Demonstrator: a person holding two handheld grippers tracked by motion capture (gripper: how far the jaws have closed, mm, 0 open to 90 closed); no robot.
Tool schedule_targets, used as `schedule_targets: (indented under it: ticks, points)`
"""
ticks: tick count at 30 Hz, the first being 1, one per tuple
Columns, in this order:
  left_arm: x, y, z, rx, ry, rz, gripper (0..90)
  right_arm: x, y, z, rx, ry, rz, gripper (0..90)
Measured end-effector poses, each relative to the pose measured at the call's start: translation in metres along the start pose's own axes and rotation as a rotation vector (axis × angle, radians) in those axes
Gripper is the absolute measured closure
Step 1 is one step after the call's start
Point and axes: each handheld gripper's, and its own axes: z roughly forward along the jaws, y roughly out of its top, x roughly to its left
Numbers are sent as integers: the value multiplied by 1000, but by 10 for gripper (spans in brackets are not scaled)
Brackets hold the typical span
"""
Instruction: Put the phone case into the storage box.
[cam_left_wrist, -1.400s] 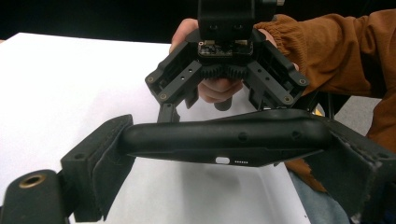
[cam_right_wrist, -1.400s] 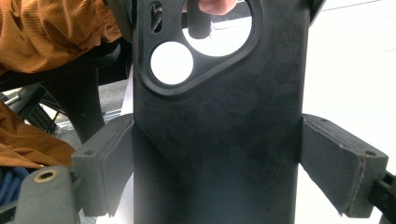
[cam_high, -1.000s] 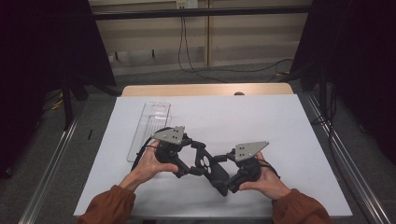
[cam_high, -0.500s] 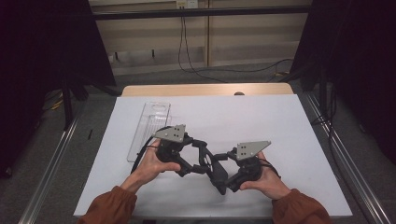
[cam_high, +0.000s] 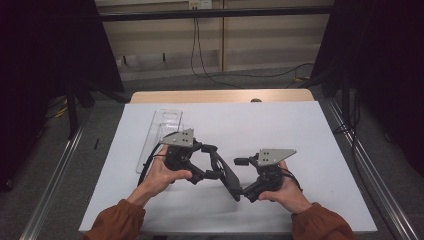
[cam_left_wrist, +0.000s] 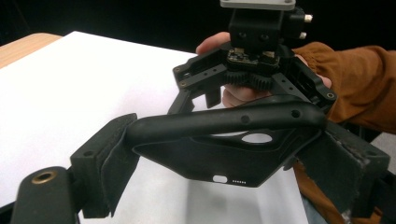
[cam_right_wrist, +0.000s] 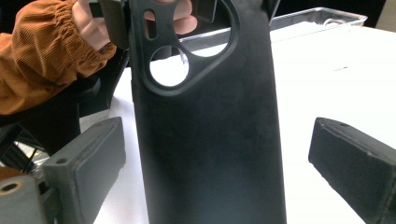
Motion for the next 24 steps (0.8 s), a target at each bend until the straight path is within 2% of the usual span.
schedule_targets:
  ticks: [11, 15, 19, 24]
  points:
    - [3, 2, -13, 0, 89, -37, 148, -1, 1, -8, -29, -51, 28, 0]
    - [6, 2, -17, -5, 118, -54, 148, -3, 0, -10, -33, -103, 36, 0]
    - [7, 2, -22, -13, 151, -69, 148, -3, 0, -14, -34, -181, 49, 0]
    - [11, 2, -29, -20, 184, -89, 148, -5, -1, -24, -62, -270, 82, 3]
